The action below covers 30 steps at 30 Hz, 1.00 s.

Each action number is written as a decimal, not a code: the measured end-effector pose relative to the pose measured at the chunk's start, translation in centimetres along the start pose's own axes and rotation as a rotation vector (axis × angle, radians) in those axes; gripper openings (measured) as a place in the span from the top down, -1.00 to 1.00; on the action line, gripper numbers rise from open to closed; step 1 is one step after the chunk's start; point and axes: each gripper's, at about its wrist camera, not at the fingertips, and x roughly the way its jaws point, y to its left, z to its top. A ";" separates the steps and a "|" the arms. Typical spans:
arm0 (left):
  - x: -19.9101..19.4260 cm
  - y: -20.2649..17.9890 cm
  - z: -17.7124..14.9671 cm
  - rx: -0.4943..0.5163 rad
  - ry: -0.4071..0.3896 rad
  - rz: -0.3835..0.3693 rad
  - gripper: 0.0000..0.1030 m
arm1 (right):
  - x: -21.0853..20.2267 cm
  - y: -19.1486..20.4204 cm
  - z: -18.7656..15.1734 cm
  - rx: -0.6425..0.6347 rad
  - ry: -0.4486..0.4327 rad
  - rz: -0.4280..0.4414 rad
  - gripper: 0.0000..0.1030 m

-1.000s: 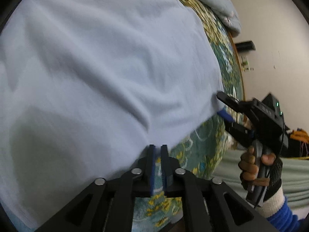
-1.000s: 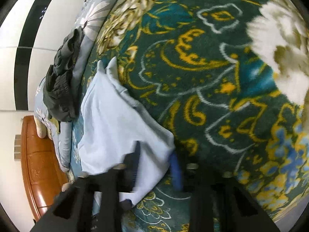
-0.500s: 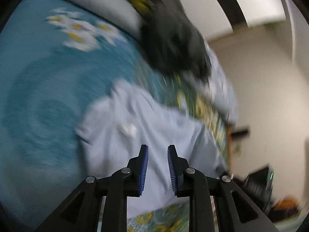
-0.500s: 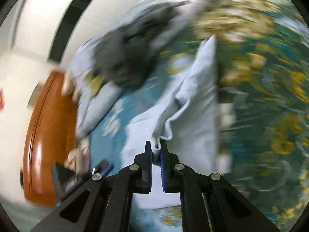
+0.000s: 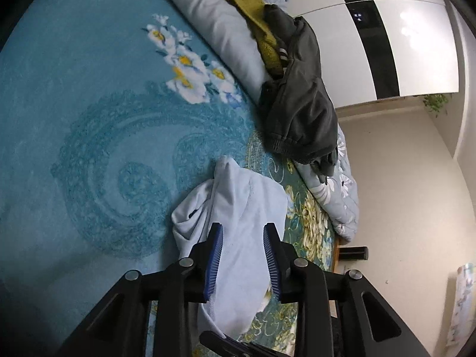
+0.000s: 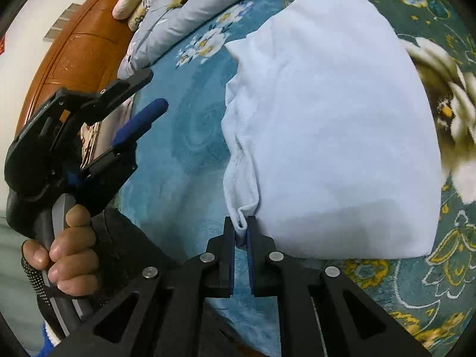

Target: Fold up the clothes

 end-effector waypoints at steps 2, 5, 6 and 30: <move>0.4 -0.2 -0.1 0.009 0.020 0.004 0.32 | -0.3 0.2 0.2 -0.013 0.024 0.017 0.72; 1.3 -0.6 -0.5 0.034 0.074 0.009 0.26 | -0.9 0.4 0.4 -0.038 0.071 0.068 0.33; 1.7 -0.8 -0.7 0.043 0.094 0.019 0.22 | -1.6 0.4 0.5 -0.052 0.066 0.071 0.29; 7.0 1.0 -3.6 0.068 0.342 0.367 0.07 | -6.4 -15.3 -4.3 0.448 -0.278 0.146 -0.07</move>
